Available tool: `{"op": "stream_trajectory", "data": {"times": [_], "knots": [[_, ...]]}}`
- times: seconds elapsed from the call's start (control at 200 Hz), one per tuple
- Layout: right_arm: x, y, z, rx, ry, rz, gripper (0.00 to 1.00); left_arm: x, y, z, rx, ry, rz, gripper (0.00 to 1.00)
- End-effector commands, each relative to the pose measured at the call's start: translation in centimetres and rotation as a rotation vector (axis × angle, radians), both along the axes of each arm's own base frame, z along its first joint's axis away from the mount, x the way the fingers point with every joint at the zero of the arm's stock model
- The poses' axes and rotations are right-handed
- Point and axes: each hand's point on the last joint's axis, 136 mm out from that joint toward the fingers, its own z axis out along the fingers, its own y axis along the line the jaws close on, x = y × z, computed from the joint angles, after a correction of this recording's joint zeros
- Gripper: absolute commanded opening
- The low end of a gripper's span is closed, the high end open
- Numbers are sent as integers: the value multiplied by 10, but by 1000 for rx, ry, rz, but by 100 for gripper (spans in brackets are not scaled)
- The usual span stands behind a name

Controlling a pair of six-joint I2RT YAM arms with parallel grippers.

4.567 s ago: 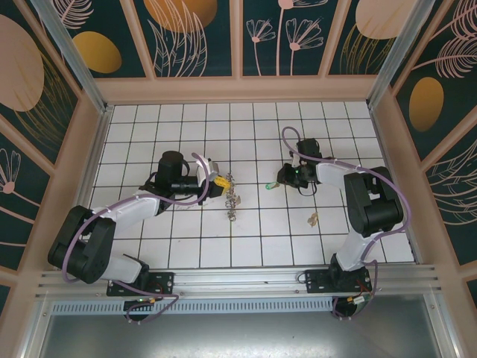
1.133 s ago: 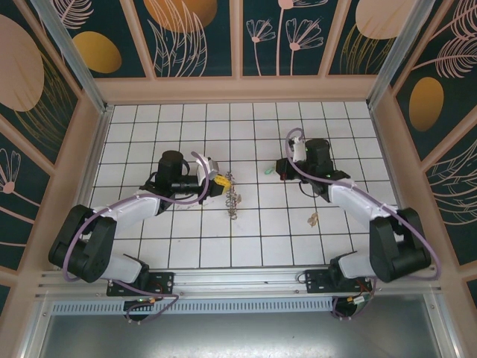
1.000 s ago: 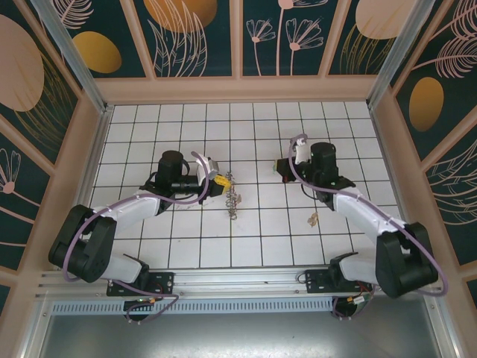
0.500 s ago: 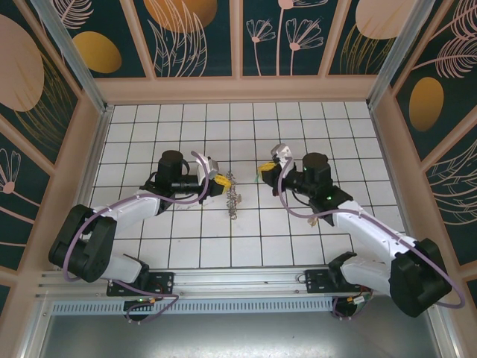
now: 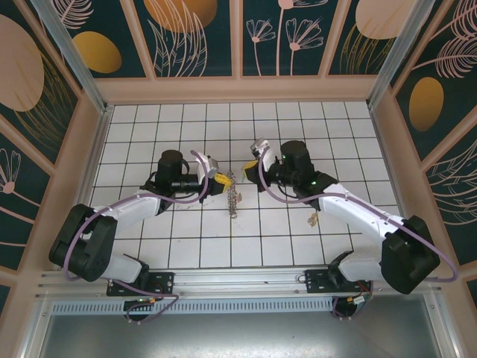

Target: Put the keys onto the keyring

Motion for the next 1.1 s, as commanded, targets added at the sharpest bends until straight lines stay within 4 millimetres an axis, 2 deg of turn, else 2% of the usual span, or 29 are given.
{"op": "stream_trajectory", "data": {"times": [0.0, 0.45, 1.096], "knots": [[-9, 7, -2, -6, 45, 33, 0, 1, -6, 15, -40, -35, -26, 0], [-19, 16, -7, 3, 76, 109, 0, 5, -6, 11, -38, -7, -11, 0], [-18, 34, -7, 18, 49, 152, 0, 8, -7, 5, -37, 38, 4, 0]]}}
